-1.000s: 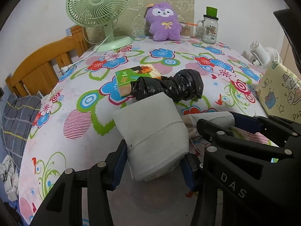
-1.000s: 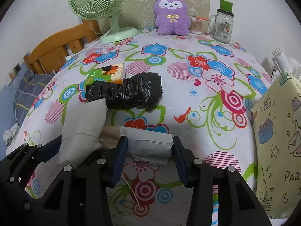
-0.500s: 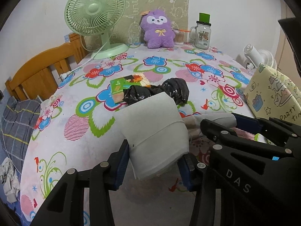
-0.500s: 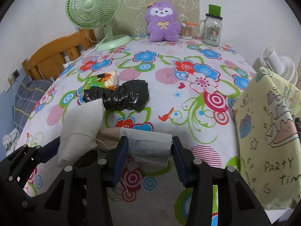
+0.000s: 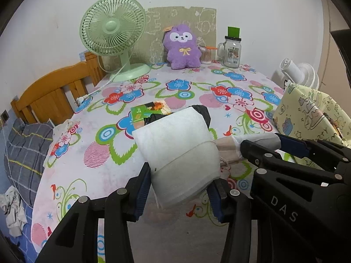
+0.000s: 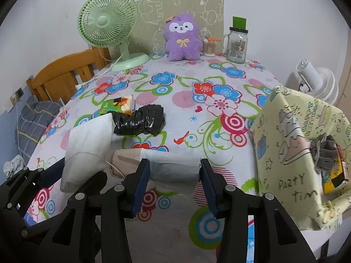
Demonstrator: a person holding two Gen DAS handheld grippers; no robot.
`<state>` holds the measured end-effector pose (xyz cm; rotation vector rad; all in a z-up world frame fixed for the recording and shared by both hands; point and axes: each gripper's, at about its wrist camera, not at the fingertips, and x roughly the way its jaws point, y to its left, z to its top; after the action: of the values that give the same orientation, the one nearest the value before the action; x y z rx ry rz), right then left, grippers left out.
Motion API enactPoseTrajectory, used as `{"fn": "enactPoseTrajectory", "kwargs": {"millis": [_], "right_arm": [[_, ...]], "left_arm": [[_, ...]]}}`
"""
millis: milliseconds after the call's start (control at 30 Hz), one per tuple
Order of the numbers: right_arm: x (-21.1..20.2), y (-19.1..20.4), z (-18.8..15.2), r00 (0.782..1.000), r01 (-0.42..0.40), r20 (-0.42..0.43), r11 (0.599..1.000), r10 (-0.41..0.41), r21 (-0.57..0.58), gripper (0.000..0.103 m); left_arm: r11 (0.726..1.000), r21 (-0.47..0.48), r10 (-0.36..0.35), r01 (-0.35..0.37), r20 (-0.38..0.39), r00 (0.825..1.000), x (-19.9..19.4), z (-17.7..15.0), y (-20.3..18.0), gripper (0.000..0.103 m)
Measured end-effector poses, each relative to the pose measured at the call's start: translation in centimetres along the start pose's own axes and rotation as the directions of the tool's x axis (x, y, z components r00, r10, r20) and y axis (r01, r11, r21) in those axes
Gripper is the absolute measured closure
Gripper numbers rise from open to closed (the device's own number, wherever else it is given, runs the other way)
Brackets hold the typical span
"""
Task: Organize soft objects
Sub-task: 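Carry the pad pack with the left gripper while the right gripper carries the roll to the paper box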
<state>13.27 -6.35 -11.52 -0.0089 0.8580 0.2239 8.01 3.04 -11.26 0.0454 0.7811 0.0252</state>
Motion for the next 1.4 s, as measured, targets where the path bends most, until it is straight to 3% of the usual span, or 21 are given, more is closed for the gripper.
{"fn": "enactPoseTrajectory", "kwargs": {"millis": [1400], "right_arm": [[-10.1,-3.8,3.0,0.981,0.056,0.181,0.997,-0.063,0.047,0.054]], "left_arm": [[0.998,0.058,-0.049,0.039,0.186,0.981,-8.0,3.9,-4.3,0.054]]}}
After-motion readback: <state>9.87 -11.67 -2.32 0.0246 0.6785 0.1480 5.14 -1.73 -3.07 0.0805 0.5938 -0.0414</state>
